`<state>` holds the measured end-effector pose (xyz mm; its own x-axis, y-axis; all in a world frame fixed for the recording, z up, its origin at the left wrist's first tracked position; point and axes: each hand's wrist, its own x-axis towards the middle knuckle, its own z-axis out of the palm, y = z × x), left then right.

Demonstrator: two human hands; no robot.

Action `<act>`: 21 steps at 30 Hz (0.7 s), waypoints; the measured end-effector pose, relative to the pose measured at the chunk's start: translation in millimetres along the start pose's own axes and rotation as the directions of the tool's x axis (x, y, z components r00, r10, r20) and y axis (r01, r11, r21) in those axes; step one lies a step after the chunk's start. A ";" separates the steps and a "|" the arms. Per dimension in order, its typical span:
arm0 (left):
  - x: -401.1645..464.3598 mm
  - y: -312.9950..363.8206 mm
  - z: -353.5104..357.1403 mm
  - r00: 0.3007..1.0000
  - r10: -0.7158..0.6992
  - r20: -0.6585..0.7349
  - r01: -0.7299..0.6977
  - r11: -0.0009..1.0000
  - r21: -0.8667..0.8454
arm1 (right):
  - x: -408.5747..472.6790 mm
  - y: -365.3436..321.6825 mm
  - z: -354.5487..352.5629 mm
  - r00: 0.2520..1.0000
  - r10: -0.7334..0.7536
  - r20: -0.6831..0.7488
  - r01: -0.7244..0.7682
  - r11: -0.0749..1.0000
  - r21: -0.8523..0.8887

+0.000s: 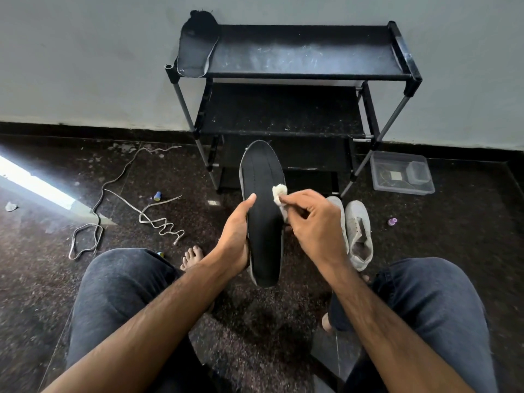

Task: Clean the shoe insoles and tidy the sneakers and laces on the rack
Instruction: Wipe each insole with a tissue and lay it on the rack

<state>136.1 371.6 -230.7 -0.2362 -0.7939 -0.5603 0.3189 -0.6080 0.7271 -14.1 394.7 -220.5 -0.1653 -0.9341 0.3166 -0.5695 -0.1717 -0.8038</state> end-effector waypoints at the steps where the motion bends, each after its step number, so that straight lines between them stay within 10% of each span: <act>1: -0.9 0.0 -0.9 1.000 0.003 0.010 -0.003 1.000 0.000 | 0.7 0.5 0.3 0.998 -0.059 -0.004 0.058 0.996 -0.063; 12: -7.6 -6.2 1.8 0.981 -0.081 0.176 0.108 0.983 -0.146 | -2.9 1.9 9.5 0.992 -0.107 0.071 0.115 0.985 -0.127; 21: 2.1 0.5 -11.5 0.994 -0.106 0.032 0.110 0.949 -0.295 | -28.5 -20.6 12.8 0.890 -0.035 0.455 -0.056 0.981 0.185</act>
<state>146.3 369.7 -236.1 -0.2974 -0.7251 -0.6212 0.5473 -0.6626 0.5114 12.7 420.8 -219.4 0.2394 -0.9676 0.0806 -0.4002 -0.1739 -0.8998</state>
